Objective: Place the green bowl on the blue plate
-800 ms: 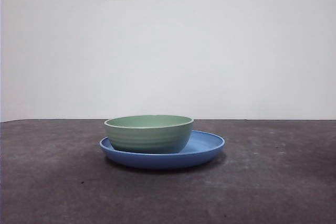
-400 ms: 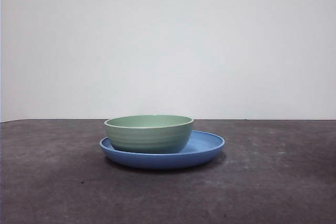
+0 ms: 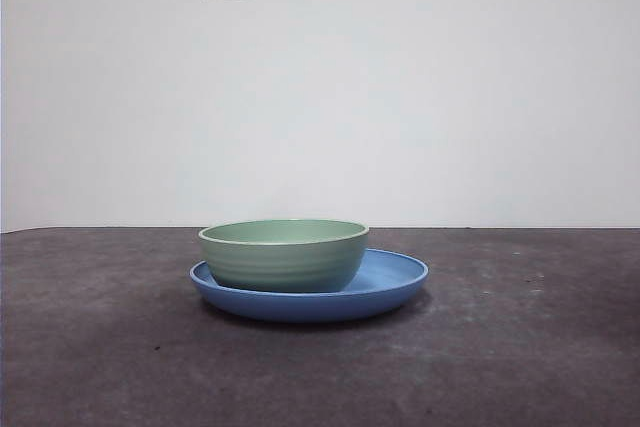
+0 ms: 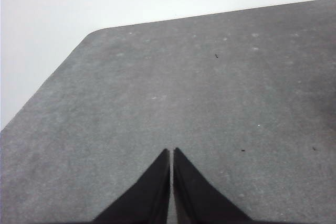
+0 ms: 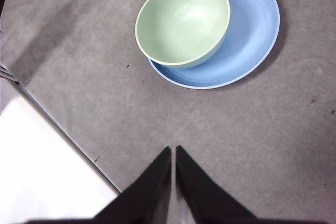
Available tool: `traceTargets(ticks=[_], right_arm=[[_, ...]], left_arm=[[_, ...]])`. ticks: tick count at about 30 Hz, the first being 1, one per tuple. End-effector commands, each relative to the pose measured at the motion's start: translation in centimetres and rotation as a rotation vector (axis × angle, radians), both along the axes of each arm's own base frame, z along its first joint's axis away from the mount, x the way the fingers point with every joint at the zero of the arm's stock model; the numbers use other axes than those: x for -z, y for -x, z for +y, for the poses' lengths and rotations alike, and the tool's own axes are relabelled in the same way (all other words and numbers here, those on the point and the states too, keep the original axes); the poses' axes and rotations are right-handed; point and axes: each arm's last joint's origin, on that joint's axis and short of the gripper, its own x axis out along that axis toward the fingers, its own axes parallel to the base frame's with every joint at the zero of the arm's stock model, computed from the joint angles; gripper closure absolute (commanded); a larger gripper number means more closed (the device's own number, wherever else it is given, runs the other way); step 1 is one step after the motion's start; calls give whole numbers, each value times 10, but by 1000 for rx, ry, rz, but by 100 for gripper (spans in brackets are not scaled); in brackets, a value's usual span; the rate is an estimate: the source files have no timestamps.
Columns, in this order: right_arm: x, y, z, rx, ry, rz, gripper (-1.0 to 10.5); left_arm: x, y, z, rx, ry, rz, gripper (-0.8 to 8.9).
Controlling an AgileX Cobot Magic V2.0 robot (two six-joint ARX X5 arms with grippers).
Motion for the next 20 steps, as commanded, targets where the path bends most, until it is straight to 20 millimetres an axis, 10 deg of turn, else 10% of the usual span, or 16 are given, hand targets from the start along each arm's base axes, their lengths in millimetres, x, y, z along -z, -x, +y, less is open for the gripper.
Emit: traceTargets(ticks=[1, 14, 20], right_arm=[[-5, -1, 2, -14, -3, -21, 939], [-10, -5, -19, 147, -16, -322, 939], [22, 6, -54, 352, -106, -606, 939]], left_arm=[[7, 0, 0, -4, 4, 31, 804], [7, 0, 0, -4, 4, 32, 804], [7, 0, 0, -4, 4, 32, 804]])
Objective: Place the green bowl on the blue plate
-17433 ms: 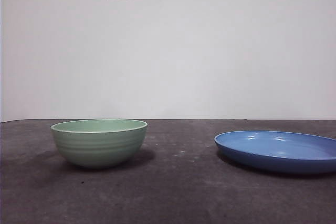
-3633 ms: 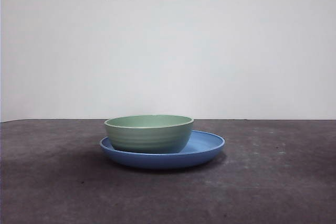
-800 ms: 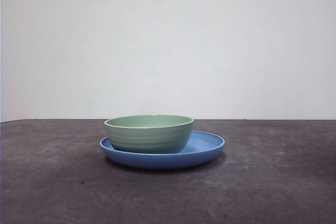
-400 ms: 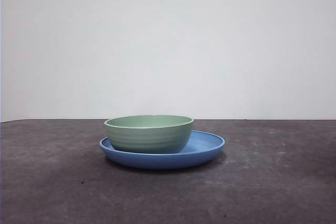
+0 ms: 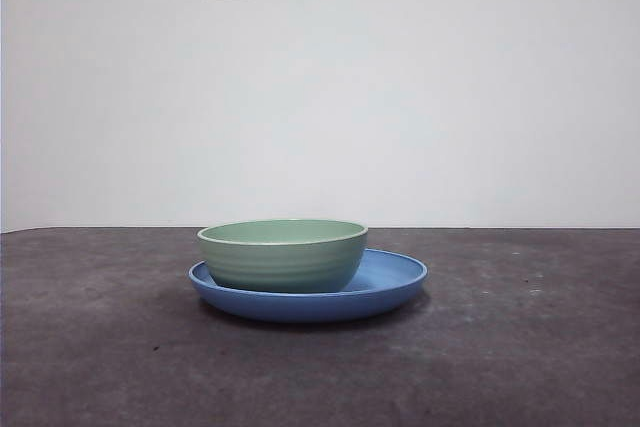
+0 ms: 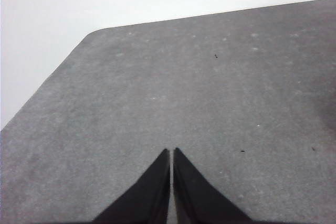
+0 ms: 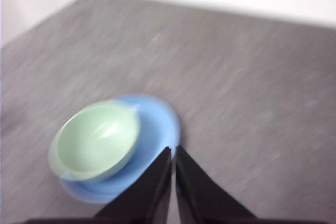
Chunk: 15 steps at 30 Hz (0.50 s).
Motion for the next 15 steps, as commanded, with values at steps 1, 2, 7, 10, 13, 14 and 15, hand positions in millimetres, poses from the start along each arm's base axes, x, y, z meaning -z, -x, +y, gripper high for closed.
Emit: traceTargets(ticks=[1, 2, 7, 10, 13, 14, 15], right_arm=[[19, 4, -15, 95, -9, -136, 939], [28, 7, -21, 135, -13, -176, 939], [67, 22, -38, 282, -16, -296, 939], [88, 29, -44, 360, -8, -333, 939], [107, 34, -46, 408, -2, -346, 939], [113, 35, -47, 424, 0, -349, 939], [118, 35, -47, 435, 2, -351, 939]], left_arm=[[7, 0, 0, -4, 3, 32, 804], [7, 0, 0, -4, 3, 32, 804], [7, 0, 0, -4, 4, 32, 804], [7, 0, 0, -4, 3, 32, 804], [7, 0, 0, -4, 3, 32, 804], [7, 0, 0, -4, 4, 32, 804], [7, 0, 0, -4, 3, 32, 804]])
